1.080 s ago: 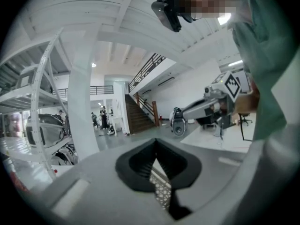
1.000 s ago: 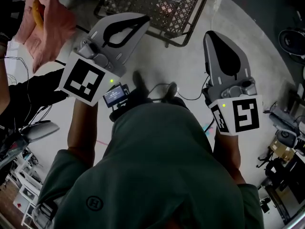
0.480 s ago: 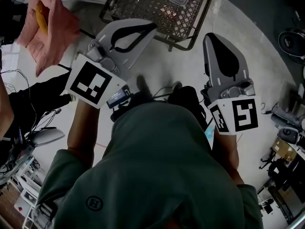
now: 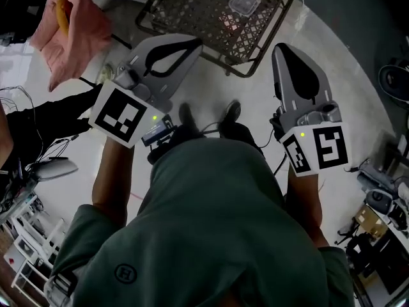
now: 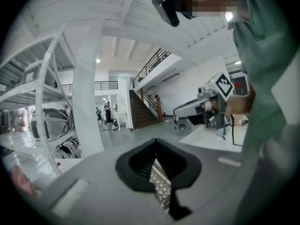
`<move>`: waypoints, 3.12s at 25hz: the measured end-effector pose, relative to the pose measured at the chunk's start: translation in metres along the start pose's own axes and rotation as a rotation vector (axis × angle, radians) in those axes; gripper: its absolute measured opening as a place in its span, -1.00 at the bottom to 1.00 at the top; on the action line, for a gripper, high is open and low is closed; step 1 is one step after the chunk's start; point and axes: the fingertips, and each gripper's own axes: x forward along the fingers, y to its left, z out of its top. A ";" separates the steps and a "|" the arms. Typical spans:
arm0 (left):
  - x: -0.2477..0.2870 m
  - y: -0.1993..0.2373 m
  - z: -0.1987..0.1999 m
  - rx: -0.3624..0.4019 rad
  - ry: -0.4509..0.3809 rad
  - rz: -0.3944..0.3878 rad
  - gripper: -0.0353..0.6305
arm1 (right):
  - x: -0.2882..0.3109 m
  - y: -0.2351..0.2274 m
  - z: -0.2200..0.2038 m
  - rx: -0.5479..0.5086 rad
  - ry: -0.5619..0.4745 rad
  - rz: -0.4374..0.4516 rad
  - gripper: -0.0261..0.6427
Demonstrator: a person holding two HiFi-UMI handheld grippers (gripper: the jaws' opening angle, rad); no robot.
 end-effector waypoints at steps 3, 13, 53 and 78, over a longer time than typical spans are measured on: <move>0.019 -0.011 0.010 -0.023 0.002 0.017 -0.89 | -0.009 -0.016 -0.001 -0.021 0.010 0.032 -0.90; 0.067 -0.007 0.008 -0.031 -0.002 0.056 -0.89 | -0.004 -0.058 -0.024 -0.011 0.036 0.073 -0.90; 0.135 0.024 0.037 0.041 0.027 0.049 -0.89 | 0.012 -0.146 -0.018 0.005 0.002 0.025 -0.90; 0.161 0.179 0.027 0.061 -0.061 -0.188 -0.89 | 0.137 -0.151 0.030 0.004 0.046 -0.227 -0.90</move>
